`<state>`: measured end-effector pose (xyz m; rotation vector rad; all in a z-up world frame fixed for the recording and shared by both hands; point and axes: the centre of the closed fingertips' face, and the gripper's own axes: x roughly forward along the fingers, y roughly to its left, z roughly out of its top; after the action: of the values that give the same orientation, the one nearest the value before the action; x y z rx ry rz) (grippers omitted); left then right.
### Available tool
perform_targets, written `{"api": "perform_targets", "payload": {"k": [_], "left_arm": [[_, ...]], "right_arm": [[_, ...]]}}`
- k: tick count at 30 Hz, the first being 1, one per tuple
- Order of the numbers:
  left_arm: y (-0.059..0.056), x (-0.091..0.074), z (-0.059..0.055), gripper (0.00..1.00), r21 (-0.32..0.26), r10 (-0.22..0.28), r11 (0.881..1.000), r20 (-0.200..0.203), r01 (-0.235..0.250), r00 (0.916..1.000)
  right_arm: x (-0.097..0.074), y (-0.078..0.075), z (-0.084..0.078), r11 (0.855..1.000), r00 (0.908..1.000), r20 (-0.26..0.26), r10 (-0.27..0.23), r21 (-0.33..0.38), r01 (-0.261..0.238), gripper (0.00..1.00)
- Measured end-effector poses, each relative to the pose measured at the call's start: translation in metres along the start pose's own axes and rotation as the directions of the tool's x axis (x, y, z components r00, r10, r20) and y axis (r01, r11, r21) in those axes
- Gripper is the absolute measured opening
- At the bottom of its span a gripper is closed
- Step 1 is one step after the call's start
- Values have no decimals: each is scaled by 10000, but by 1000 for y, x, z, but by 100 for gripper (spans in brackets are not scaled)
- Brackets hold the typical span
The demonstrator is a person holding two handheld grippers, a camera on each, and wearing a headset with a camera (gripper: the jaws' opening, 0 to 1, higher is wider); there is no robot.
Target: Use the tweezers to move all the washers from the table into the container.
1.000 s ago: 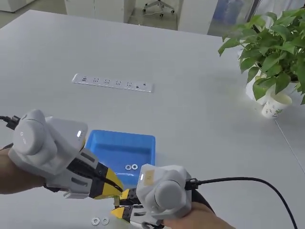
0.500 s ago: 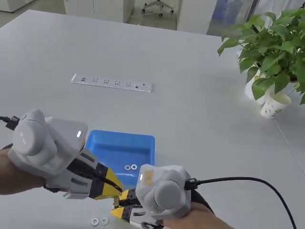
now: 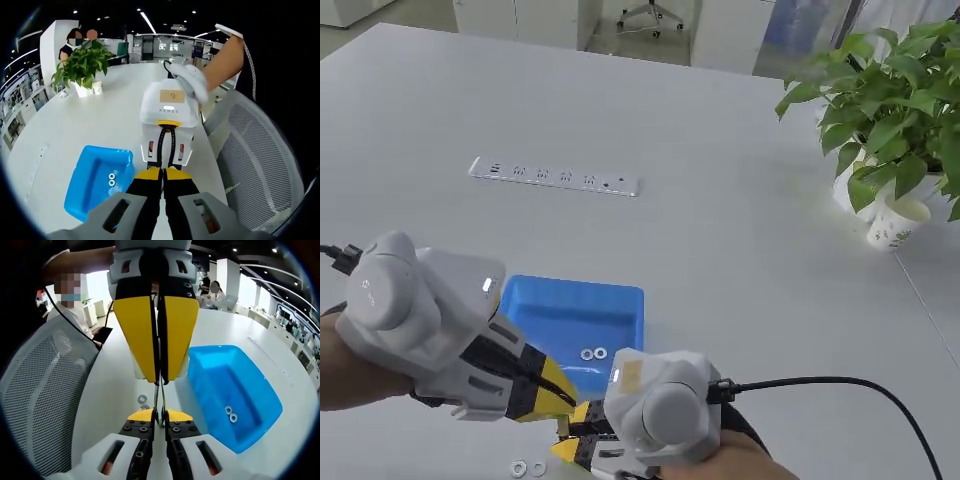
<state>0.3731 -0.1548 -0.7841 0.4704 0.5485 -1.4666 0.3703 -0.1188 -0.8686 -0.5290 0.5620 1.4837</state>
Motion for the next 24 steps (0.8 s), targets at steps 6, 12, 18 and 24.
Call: {"api": "perform_targets", "payload": {"k": [6,12,18,24], "left_arm": [[0,0,2,3,40,-15,10000,-31,15,10000],[-1,-1,3,3,-11,-31,10000,0,31,10000],[-3,-4,6,3,-20,-45,10000,62,45,10000],[-5,-8,13,3,10,-1,10000,71,1,10000]], "right_arm": [[-1,0,1,10000,10000,-6,4,-51,-4,8],[-3,1,2,10000,10000,-12,9,-81,-10,9],[-6,3,5,9998,10000,-57,30,-202,-31,9],[-10,4,9,9997,10000,-48,18,-236,-19,9]]}}
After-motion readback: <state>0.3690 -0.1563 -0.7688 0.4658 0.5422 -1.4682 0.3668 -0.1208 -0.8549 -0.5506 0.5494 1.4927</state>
